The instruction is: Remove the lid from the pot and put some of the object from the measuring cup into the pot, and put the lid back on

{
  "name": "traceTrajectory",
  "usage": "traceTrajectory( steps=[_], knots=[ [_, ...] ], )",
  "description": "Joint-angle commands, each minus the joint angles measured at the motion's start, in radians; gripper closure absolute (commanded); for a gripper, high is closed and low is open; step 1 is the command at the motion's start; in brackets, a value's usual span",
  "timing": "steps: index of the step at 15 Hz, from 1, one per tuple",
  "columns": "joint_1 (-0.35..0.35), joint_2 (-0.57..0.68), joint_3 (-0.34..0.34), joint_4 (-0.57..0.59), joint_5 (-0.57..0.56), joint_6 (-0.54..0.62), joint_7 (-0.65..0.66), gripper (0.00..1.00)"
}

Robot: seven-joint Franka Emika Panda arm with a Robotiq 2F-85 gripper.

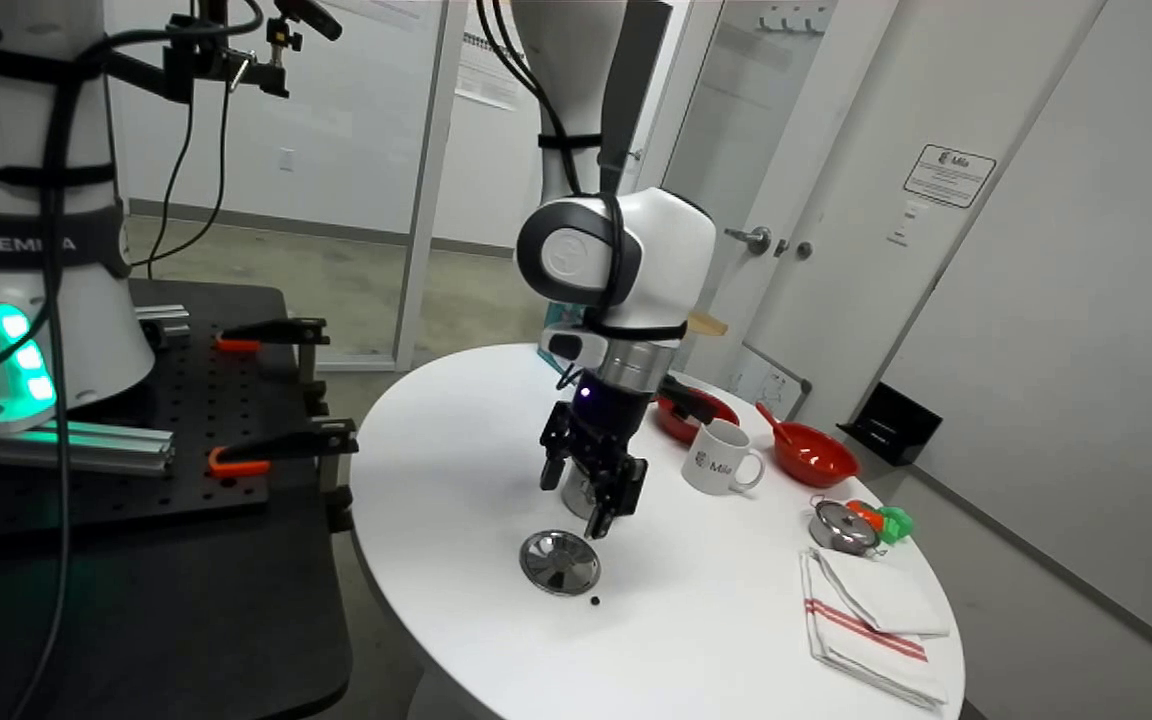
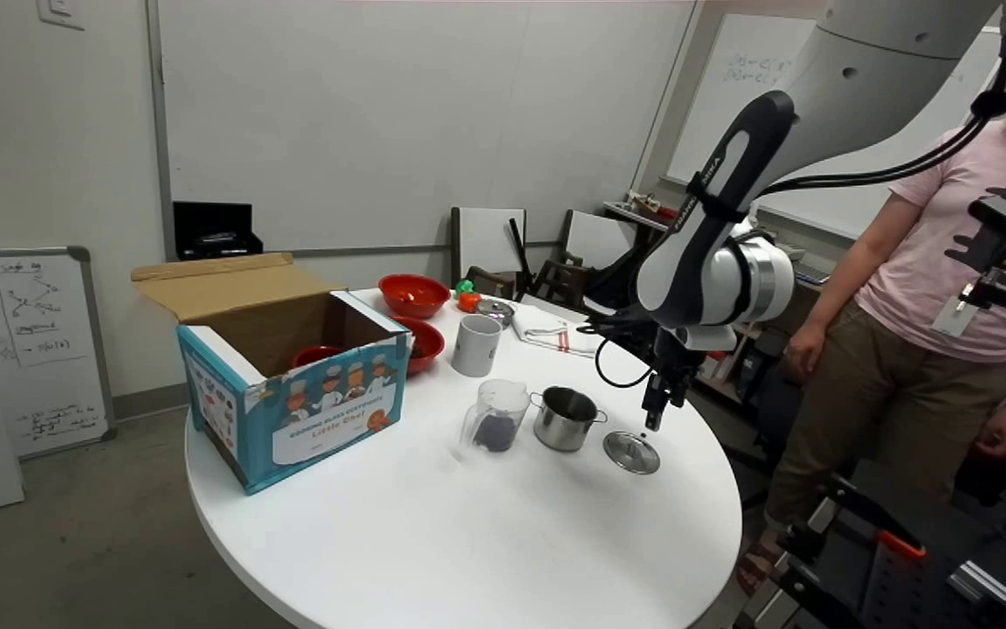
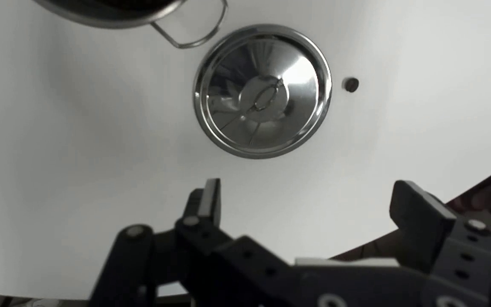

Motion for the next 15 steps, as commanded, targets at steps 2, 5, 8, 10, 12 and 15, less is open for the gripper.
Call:
traceTrajectory(
  steps=[2, 5, 8, 10, 12, 15],
  knots=[
    [0.051, 0.056, -0.078, 0.019, 0.143, -0.102, 0.084, 0.0],
    [-0.014, 0.035, -0.028, 0.017, 0.252, -0.108, 0.068, 0.0],
    [-0.052, 0.024, 0.017, 0.021, 0.361, -0.087, 0.068, 0.0],
    [-0.076, 0.023, 0.05, 0.03, 0.414, -0.063, 0.065, 0.0],
    [-0.047, 0.035, 0.019, 0.022, 0.368, -0.083, 0.068, 0.0],
    [-0.027, 0.059, -0.001, 0.035, 0.403, -0.096, 0.068, 0.0]
  ],
)
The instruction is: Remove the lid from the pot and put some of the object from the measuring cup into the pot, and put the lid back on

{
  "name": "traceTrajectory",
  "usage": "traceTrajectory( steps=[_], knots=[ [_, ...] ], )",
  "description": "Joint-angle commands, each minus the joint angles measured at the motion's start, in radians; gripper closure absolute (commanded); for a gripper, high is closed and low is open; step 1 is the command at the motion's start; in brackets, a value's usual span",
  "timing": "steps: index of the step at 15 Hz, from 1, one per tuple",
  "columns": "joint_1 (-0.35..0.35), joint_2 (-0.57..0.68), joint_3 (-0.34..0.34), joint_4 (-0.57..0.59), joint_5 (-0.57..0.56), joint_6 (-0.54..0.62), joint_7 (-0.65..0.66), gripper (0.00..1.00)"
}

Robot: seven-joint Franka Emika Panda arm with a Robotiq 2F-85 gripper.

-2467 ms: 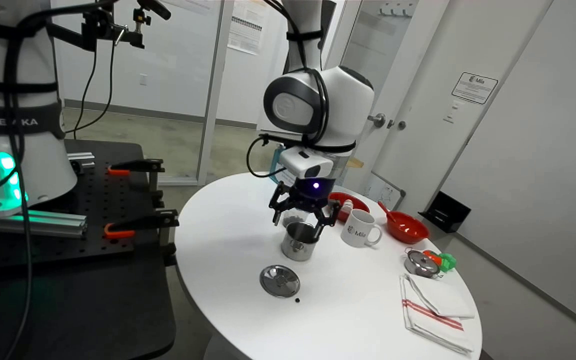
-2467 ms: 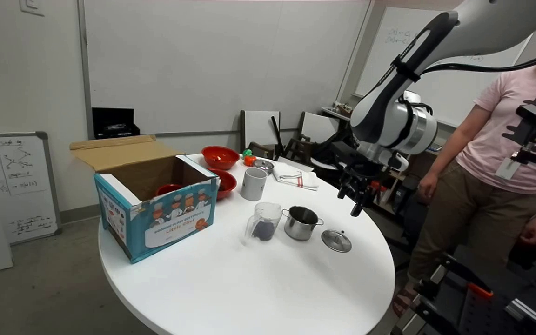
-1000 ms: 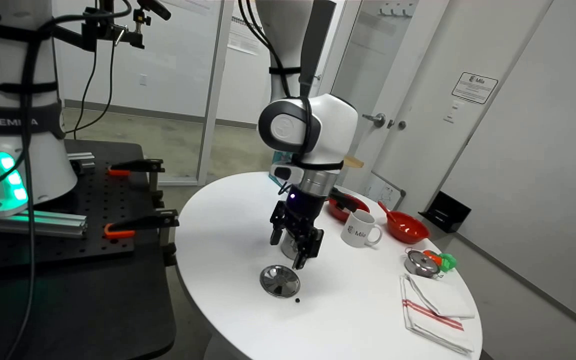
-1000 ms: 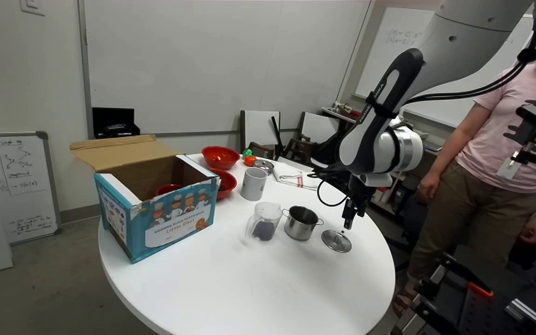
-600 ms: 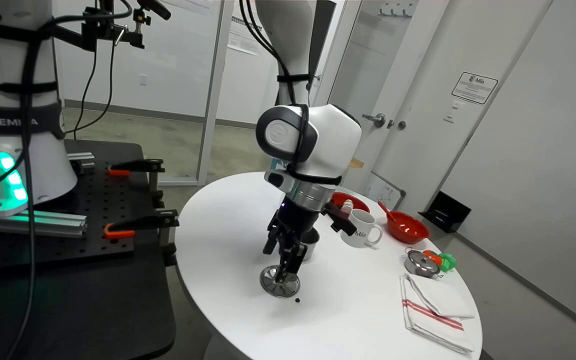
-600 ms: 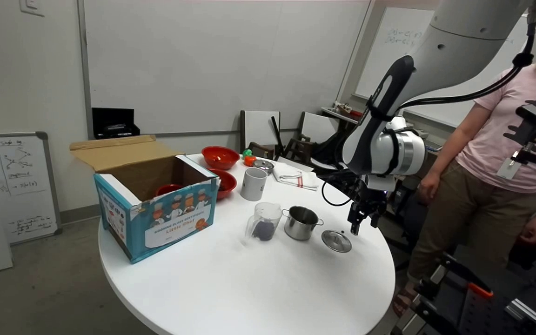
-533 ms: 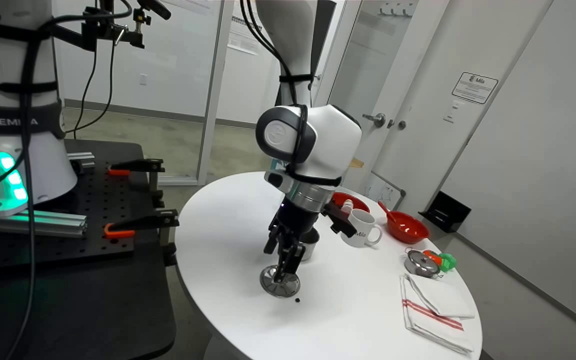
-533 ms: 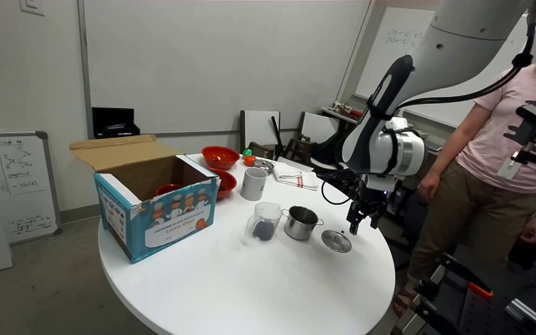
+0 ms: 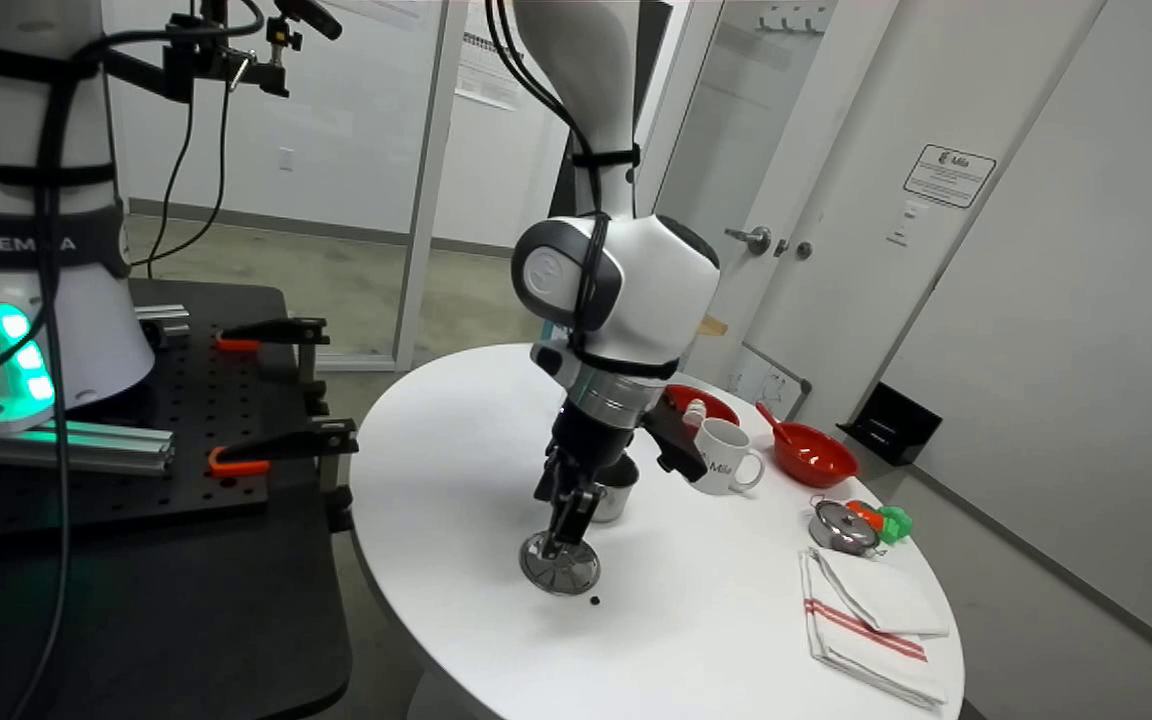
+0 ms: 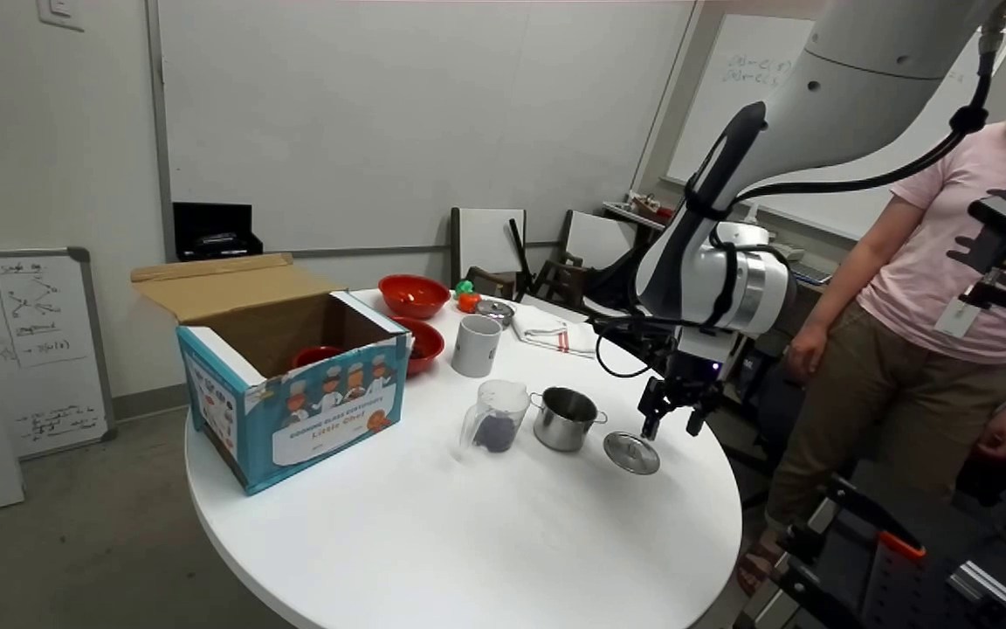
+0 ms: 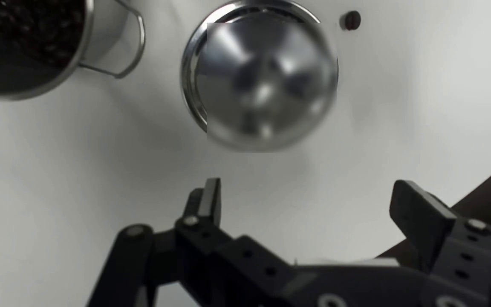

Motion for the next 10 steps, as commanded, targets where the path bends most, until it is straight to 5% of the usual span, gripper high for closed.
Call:
traceTrajectory(
  steps=[1, 10],
  knots=[
    [0.02, 0.035, -0.023, 0.026, 0.046, -0.018, 0.0, 0.0],
    [0.035, 0.134, -0.09, 0.135, 0.165, -0.136, 0.0, 0.0]
  ],
)
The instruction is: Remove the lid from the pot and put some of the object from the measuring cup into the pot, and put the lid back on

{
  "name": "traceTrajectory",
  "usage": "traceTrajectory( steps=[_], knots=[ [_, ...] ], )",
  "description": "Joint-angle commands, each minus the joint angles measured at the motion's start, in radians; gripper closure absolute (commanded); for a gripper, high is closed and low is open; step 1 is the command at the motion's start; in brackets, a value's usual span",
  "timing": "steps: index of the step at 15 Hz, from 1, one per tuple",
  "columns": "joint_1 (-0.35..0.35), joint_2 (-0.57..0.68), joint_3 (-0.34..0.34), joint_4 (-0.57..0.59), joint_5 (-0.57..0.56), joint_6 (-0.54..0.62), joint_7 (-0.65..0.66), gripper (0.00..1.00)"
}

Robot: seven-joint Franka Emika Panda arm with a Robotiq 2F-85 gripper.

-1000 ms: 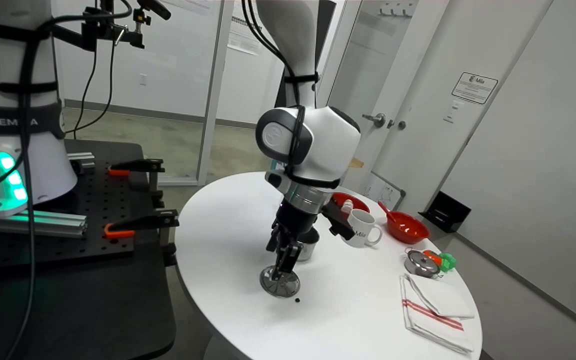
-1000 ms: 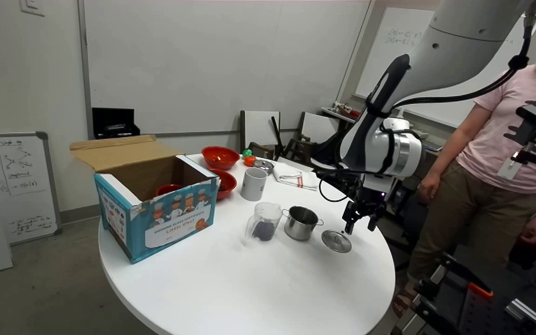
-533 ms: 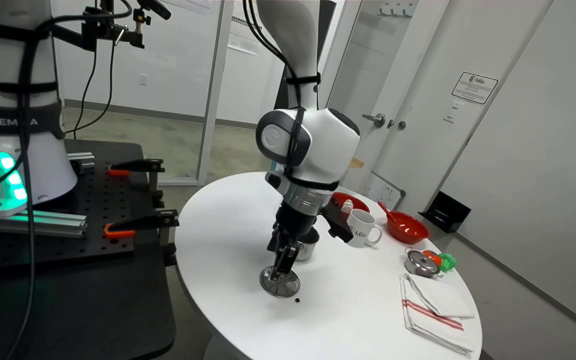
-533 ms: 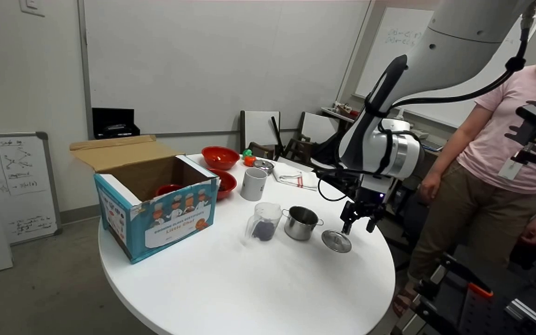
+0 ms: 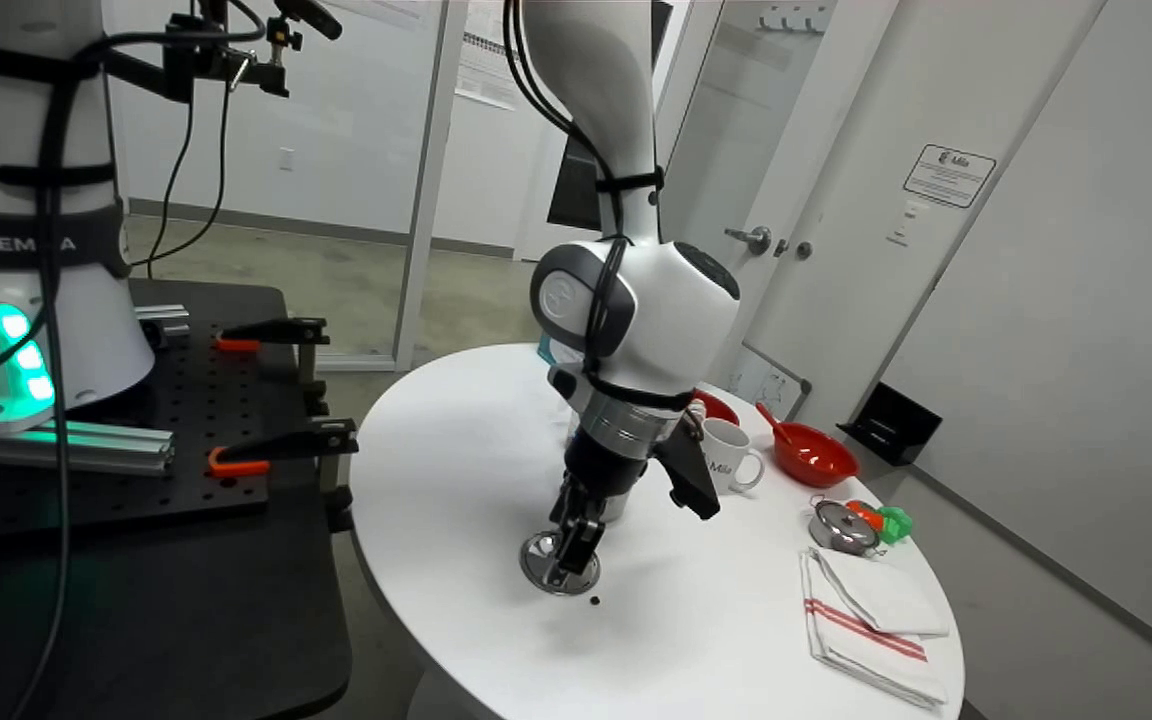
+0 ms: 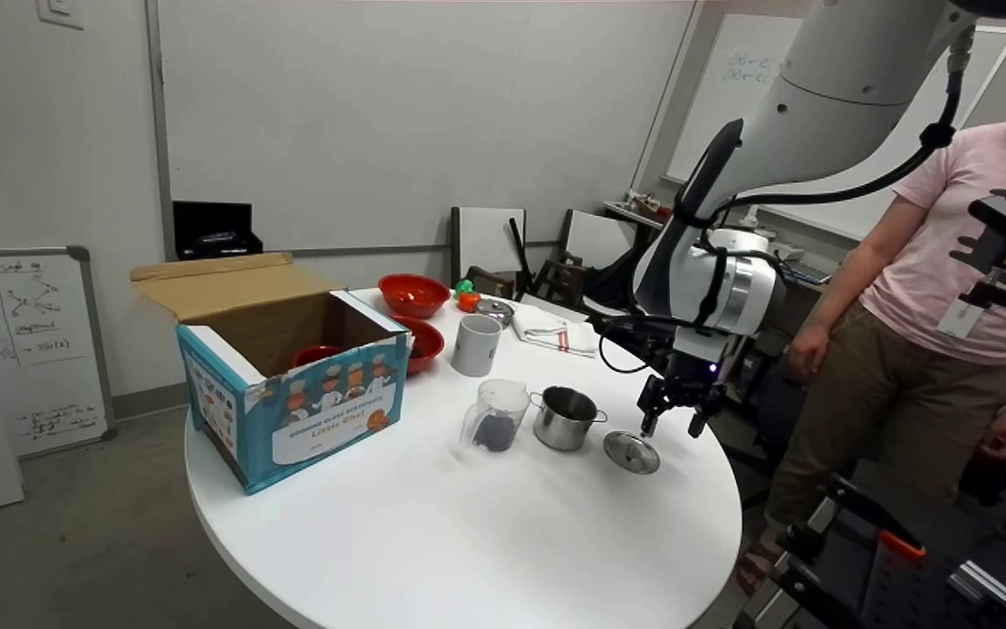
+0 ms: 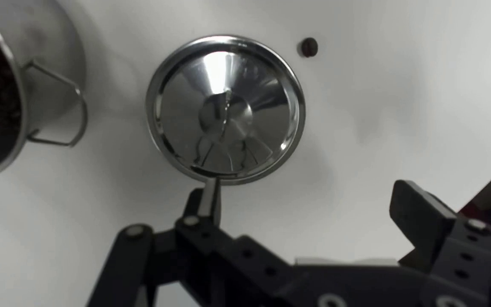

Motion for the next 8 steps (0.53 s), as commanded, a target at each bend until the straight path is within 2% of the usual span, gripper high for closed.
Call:
traceTrajectory(
  steps=[1, 8],
  knots=[
    [0.025, 0.051, -0.034, 0.063, 0.029, -0.08, 0.0, 0.0],
    [0.069, 0.12, -0.075, 0.14, 0.036, -0.175, 0.0, 0.0]
  ],
)
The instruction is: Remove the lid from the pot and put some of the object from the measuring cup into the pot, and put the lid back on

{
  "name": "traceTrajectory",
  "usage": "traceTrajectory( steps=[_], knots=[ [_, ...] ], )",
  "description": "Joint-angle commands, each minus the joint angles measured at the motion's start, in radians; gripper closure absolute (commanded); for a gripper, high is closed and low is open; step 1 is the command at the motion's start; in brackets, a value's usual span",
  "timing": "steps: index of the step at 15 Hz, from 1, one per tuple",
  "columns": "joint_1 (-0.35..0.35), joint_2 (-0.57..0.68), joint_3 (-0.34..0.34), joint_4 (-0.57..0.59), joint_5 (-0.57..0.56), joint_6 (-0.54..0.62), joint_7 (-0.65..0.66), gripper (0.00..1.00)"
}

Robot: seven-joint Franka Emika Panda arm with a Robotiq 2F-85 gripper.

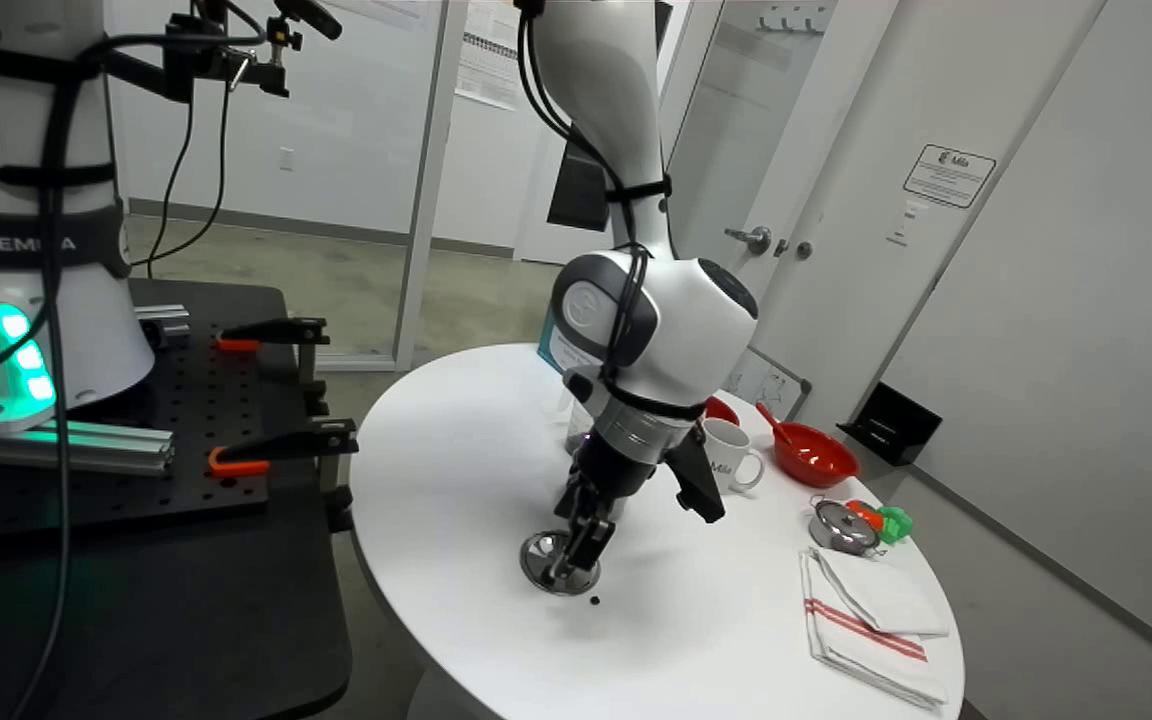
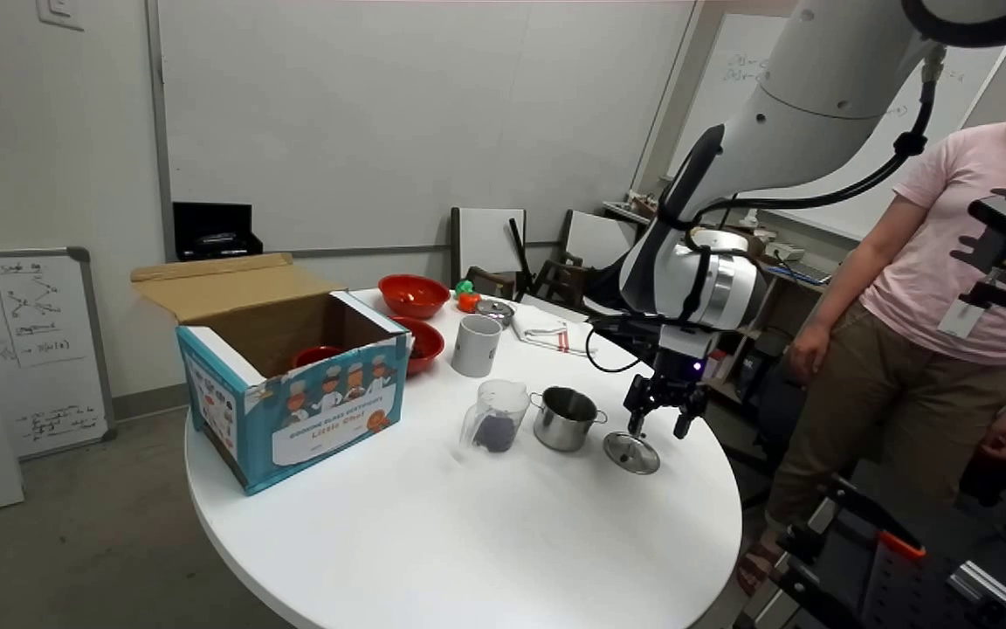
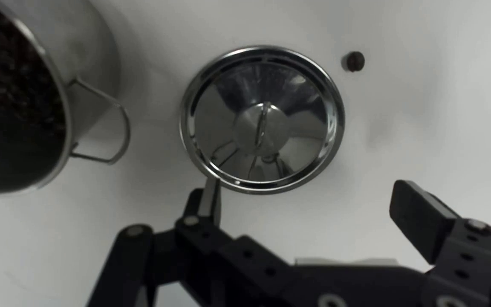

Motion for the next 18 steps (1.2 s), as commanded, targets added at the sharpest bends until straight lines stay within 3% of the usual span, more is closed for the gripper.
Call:
traceTrajectory(
  steps=[1, 11, 13, 18],
  knots=[
    [0.051, 0.079, -0.055, 0.069, 0.04, -0.064, 0.0, 0.0],
    [0.1, 0.195, -0.111, 0.169, 0.105, -0.133, 0.0, 0.01],
    [0.095, 0.199, -0.108, 0.171, 0.107, -0.141, 0.0, 0.27],
    [0.08, 0.17, -0.088, 0.144, 0.091, -0.126, 0.0, 0.62]
  ],
)
